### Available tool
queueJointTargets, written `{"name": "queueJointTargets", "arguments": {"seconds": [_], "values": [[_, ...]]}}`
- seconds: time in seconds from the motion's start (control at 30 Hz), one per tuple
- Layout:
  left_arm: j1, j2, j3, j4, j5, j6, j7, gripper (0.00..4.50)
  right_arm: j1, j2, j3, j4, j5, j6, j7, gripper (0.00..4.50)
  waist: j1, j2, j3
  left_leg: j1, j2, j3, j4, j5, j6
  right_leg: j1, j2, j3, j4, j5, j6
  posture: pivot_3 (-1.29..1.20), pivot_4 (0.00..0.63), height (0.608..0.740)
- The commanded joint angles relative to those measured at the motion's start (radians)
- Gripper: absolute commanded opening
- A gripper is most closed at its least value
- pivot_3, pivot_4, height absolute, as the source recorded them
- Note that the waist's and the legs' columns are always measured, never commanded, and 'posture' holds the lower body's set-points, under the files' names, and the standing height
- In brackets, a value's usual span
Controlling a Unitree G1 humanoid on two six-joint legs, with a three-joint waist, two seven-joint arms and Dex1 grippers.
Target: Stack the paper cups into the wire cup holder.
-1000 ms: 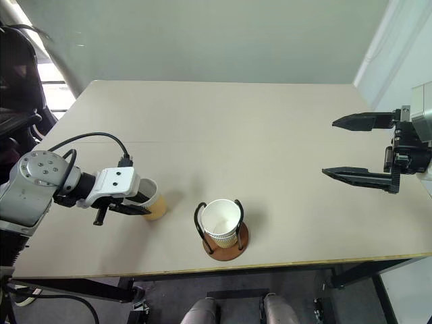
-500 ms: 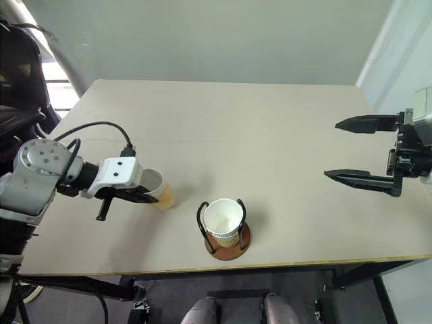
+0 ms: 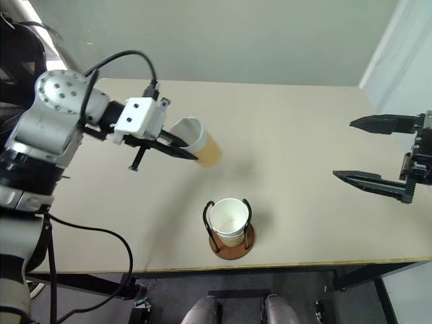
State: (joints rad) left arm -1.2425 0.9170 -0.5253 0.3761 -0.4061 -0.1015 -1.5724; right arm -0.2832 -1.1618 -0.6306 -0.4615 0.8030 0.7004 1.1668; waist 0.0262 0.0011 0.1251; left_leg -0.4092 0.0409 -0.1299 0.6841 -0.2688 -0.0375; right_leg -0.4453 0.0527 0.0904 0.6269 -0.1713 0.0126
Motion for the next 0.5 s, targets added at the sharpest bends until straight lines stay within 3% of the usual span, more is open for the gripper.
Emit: {"name": "queueJointTargets", "arguments": {"seconds": [0.03,0.3,0.5], "values": [[-0.126,-0.008,-0.096,0.007,-0.154,-0.074,-0.042,0.03,0.017,-0.011,-0.081,-0.043,0.017,0.014,-0.027,4.5,0.001,0.0,0.0,0.0,-0.002,0.001,0.0,-0.001,0.001,-0.001,-0.001,0.0,0.0,0.002,0.005,0.0,0.15,0.74],[-0.297,0.025,-0.379,-0.072,-0.5,-0.136,-0.042,0.03,0.095,-0.011,-0.182,-0.118,0.037,0.066,-0.058,4.5,0.005,0.002,0.001,-0.007,-0.009,0.003,0.007,-0.008,0.013,-0.002,-0.006,0.006,0.0,-0.004,0.018,0.0,0.15,0.74],[-0.39,0.074,-0.68,-0.133,-0.532,-0.283,-0.042,0.03,0.143,-0.027,-0.267,-0.159,0.064,0.118,-0.041,4.5,0.008,0.003,0.002,-0.01,-0.012,0.008,0.016,-0.015,0.02,-0.002,-0.007,0.016,-0.001,-0.008,0.026,0.0,0.15,0.74]]}}
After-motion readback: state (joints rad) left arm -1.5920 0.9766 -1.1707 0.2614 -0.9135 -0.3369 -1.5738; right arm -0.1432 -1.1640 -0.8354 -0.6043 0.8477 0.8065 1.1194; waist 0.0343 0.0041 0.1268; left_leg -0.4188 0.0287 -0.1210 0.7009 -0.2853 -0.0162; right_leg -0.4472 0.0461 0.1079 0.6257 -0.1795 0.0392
